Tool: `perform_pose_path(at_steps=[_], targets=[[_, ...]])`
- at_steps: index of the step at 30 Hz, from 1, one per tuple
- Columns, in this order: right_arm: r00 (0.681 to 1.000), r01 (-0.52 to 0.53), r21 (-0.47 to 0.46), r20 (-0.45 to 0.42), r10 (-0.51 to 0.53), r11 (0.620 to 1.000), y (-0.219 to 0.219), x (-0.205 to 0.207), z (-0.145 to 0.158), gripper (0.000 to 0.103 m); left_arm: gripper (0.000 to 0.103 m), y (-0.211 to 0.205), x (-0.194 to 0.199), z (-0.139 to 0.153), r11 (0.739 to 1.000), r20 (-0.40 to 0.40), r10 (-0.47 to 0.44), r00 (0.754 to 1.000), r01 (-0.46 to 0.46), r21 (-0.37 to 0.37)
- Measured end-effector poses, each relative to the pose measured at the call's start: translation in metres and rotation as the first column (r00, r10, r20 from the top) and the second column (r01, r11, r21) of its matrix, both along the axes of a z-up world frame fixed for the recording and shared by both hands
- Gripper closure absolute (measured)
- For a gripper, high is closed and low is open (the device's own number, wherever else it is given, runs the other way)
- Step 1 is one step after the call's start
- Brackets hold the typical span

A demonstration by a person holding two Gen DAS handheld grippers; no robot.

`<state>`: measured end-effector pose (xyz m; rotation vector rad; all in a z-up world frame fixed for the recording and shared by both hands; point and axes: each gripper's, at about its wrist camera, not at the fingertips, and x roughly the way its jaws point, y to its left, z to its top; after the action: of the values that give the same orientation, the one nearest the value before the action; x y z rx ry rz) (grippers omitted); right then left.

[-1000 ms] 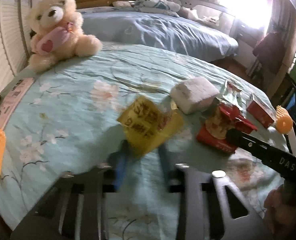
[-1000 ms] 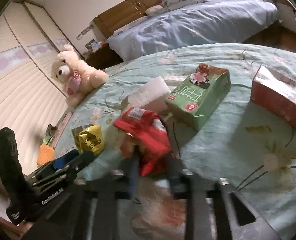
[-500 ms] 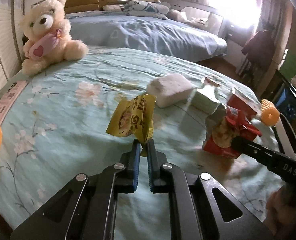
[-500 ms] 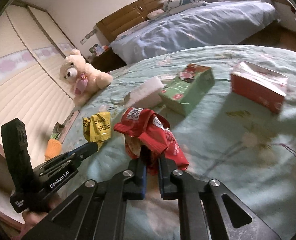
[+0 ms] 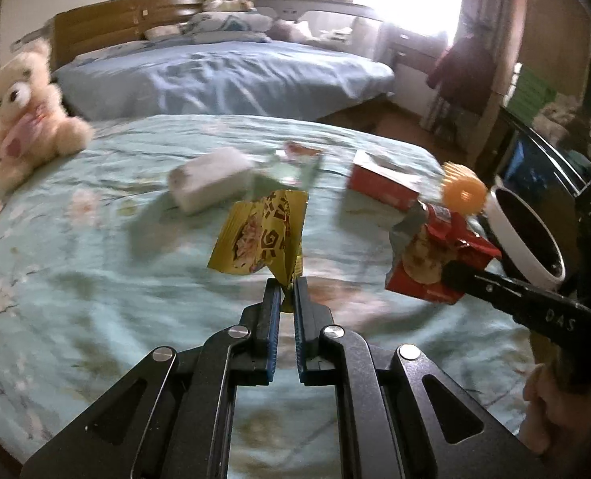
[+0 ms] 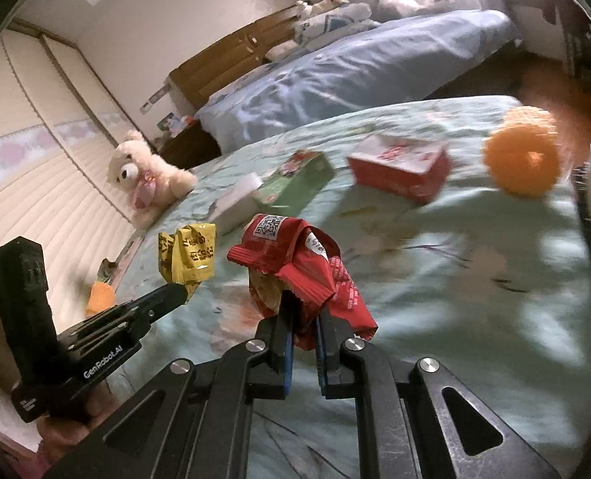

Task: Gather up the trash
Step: 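Carry the yellow bag and red chip bag over the trash bin with both tools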

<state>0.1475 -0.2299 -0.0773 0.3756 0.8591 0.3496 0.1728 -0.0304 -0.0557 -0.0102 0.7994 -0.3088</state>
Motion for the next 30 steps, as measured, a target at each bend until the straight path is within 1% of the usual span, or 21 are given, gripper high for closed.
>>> perform_pose_path(at_steps=[8,14,20,30], targets=[[0.997,0.081,-0.024,0.008,-0.08,0.996,-0.043,-0.02,0.004,0.094,0.097,-0.041,-0.007,0.002,0.996,-0.002,-0.089,0.996,0.089,-0.009],[0.99,0.14,-0.021,0.017,-0.139,0.99,-0.072,-0.033,0.007,0.094,0.097,-0.066,-0.011,0.007,0.989,0.004,-0.144,0.99,0.144,-0.013],[0.979,0.203,-0.017,0.025,-0.202,0.979,-0.099,-0.045,0.009,0.094,0.097,-0.089,-0.016,0.01,0.981,0.009,-0.191,0.982,0.191,-0.011],[0.96,0.276,-0.019,0.051,-0.275,0.961,-0.134,-0.064,0.017,0.094,0.097,-0.128,-0.023,0.019,0.965,0.025,-0.261,0.965,0.261,-0.003]])
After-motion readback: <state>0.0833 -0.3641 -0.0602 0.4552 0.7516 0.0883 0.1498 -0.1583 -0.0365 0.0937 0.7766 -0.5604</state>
